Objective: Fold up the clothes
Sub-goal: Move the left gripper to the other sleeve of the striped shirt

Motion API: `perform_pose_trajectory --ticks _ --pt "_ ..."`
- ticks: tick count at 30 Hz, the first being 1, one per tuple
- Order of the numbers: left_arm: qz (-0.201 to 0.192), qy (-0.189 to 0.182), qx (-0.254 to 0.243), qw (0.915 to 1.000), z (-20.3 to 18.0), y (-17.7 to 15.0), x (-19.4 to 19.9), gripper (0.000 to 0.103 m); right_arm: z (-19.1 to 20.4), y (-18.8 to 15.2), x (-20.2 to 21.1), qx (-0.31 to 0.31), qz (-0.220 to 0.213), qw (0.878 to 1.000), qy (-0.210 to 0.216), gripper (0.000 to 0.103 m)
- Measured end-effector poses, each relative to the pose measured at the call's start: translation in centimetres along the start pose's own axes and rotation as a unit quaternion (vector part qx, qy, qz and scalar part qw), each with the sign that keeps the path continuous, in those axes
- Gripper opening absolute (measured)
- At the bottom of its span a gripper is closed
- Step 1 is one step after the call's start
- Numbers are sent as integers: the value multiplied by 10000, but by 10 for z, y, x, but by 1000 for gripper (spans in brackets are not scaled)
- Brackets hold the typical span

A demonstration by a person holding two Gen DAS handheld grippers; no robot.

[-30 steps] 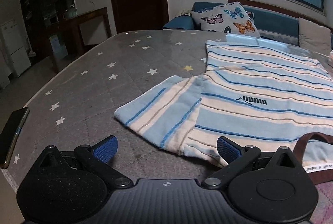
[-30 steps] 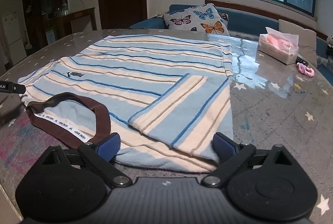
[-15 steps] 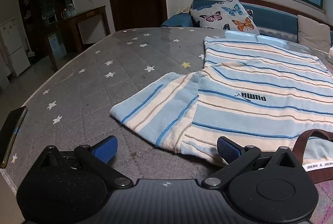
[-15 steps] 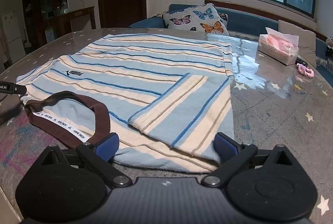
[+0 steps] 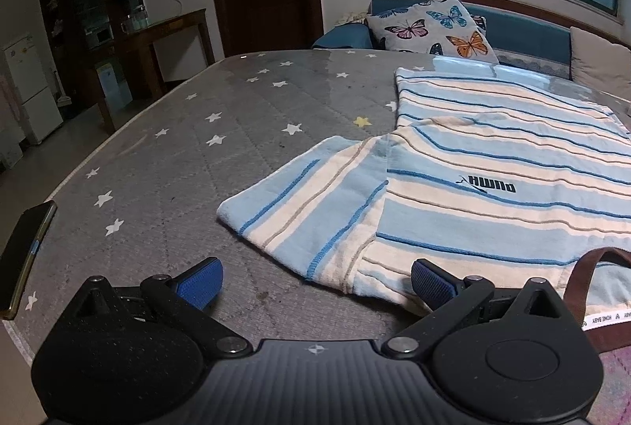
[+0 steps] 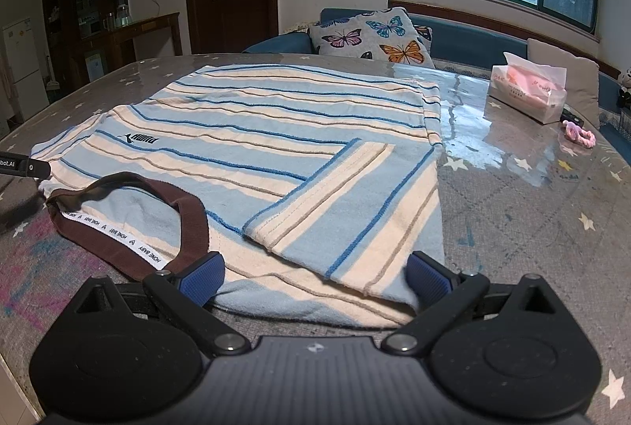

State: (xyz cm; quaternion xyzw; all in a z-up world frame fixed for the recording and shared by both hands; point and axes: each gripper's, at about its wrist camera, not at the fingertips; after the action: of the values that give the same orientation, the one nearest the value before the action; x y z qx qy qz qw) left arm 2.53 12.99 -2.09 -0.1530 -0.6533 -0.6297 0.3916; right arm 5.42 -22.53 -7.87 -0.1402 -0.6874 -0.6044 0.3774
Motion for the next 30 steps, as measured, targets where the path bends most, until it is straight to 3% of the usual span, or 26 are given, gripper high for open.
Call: perform_pose_trajectory --ticks 19,25,30 --pt "0 171 165 9997 14 7 -16 103 1 -1 0 4 1 10000 -3 103" --pt "-108 47 348 9993 27 8 -19 102 1 -1 0 7 2 10000 -2 103" --pt "-96 -113 527 9985 38 9 -24 86 1 -1 0 4 -1 10000 -1 103"
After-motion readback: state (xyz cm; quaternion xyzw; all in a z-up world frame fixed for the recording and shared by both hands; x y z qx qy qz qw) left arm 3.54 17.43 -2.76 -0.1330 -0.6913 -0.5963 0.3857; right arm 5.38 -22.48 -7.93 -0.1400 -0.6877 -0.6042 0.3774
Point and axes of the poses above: each gripper's, at about its wrist camera, not at the fingertips, and x roughly against the way its jaws point, z to its left, y to its top, and after that the axes turned 4 degrees about z, right-handed
